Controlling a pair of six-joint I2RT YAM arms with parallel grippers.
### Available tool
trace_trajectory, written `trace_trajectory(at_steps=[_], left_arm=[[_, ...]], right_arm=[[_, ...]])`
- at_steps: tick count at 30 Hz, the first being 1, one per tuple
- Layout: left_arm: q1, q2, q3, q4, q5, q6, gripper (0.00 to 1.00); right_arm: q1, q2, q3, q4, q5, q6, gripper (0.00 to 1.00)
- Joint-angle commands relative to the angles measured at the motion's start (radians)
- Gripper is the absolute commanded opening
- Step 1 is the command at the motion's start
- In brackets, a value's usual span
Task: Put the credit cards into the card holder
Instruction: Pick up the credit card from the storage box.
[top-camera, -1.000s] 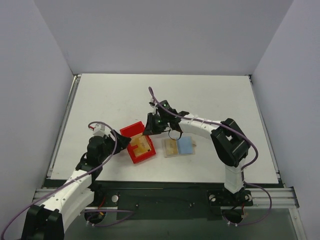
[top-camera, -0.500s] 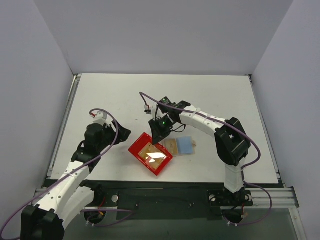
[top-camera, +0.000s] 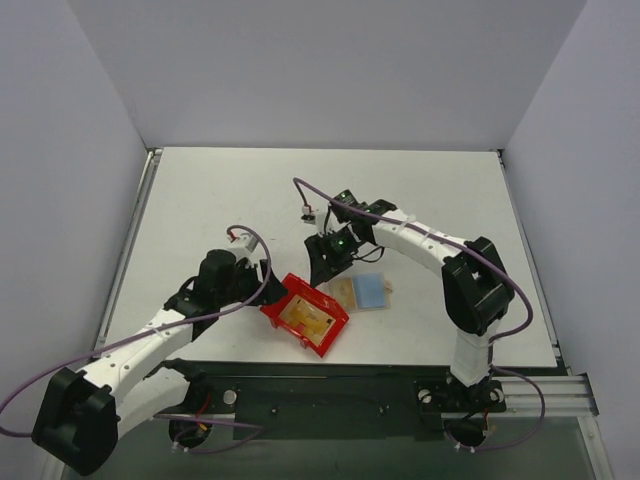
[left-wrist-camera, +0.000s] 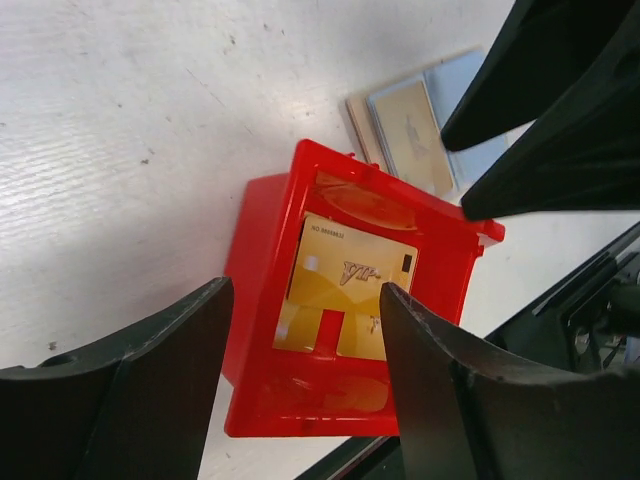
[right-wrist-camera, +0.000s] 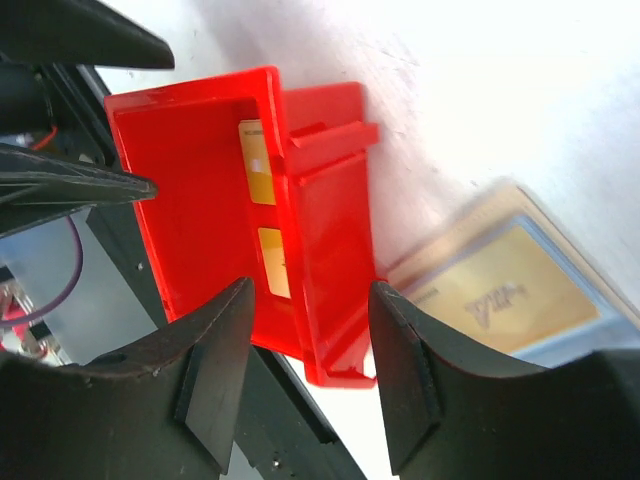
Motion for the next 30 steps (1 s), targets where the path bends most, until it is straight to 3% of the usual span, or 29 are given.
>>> trace_trajectory(at_steps=[1,4,7,11,23,27,30], left_arm=[[-0.038,0.045,0.086,0.001,-0.011,0.067,0.70],[-0.039,0.077,0.106,-0.011,-0.035,0.087,0.66],[-0.040,0.146,0.154,-0.031,-0.032,0.128,0.51],[-0.059,0.237,0.216,-0.088,-0.044,0.170,0.38],[-0.168,0.291,0.302,-0.266,-0.233,0.194,0.41],[-0.184,0.326,0.326,-0.299,-0.233,0.197,0.33],[-0.188,0.356,0.338,-0.304,-0.258,0.199,0.20]], right_arm=[[-0.057,-0.169,-0.072,0.083,0.050,0.088,0.45],[-0.076,-0.223,-0.111,0.101,0.075,0.101,0.45],[-0.083,-0.279,-0.146,0.103,0.077,0.111,0.45],[-0.088,-0.329,-0.183,0.097,0.075,0.119,0.45],[-0.089,-0.375,-0.227,0.092,0.083,0.121,0.45],[-0.089,-0.381,-0.232,0.090,0.086,0.121,0.45],[-0.089,-0.386,-0.238,0.092,0.089,0.121,0.45]])
